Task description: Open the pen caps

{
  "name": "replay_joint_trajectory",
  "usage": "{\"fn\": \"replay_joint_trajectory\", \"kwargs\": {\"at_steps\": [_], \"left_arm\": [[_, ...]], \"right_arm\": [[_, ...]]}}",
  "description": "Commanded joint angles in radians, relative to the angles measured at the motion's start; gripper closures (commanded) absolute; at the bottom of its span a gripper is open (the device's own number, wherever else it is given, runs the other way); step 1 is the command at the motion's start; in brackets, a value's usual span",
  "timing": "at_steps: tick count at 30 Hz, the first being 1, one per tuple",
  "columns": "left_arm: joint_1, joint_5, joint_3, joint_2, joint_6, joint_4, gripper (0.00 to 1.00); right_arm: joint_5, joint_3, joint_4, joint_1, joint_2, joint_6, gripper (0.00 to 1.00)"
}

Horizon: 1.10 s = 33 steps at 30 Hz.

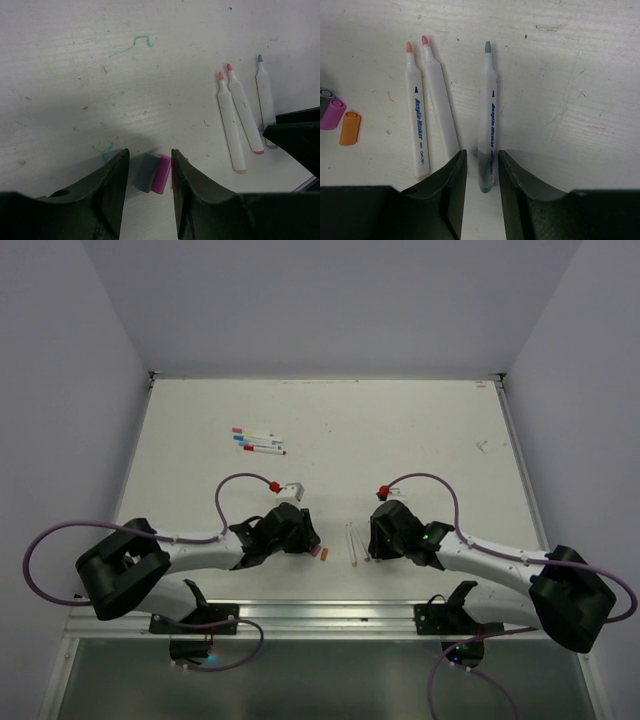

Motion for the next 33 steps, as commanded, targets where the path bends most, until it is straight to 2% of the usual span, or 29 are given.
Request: {"fn": "replay_joint_trajectory", "kwargs": {"at_steps": [1,6,9,12,13,16,17,19,23,27,33], "left_arm": [[-0.002,-0.082,-0.024,-0.027,-0.003,-0.146,0.56],[0.001,-0.171,0.047,-0.120,0.006,-0.277,0.46],[0.017,-0.194,0.099,-0.154,0.026,-0.321,0.44],[0.085,-0.155,0.153,-0.150,0.061,-0.340,0.42],[0.144,-0.138,0.183,-0.142,0.072,-0.344,0.42],[0.268,-0.153,0.296,-0.078,0.082,-0.409,0.42],[0.293,-0.165,0.335,-0.027,0.073,-0.467,0.41],[0.365,-0.202,0.460,0.037,0.050,-0.530,0.34],[0.456,-0.243,0.688,0.248,-0.029,-0.732,0.21],[0.519,-0.219,0.837,0.373,-0.042,-0.754,0.21],[0.590,-0.181,0.913,0.484,-0.068,-0.733,0.25]], "right_arm": [[-0.005,0.029,0.020,-0.003,-0.037,-0.021,0.65],[0.001,0.048,0.000,-0.004,-0.061,-0.037,0.64],[0.007,0.057,-0.013,-0.003,-0.091,-0.048,0.60],[0.028,0.110,-0.064,-0.004,-0.120,-0.067,0.56],[0.031,0.124,-0.076,-0.003,-0.127,-0.078,0.56],[0.060,0.172,-0.133,-0.003,-0.167,-0.084,0.37],[0.068,0.179,-0.153,-0.003,-0.179,-0.081,0.26],[0.087,0.195,-0.168,-0.003,-0.213,-0.077,0.17],[0.088,0.215,-0.202,-0.003,-0.232,-0.083,0.15],[0.097,0.215,-0.225,-0.003,-0.244,-0.090,0.15],[0.094,0.193,-0.228,-0.003,-0.275,-0.092,0.15]]}}
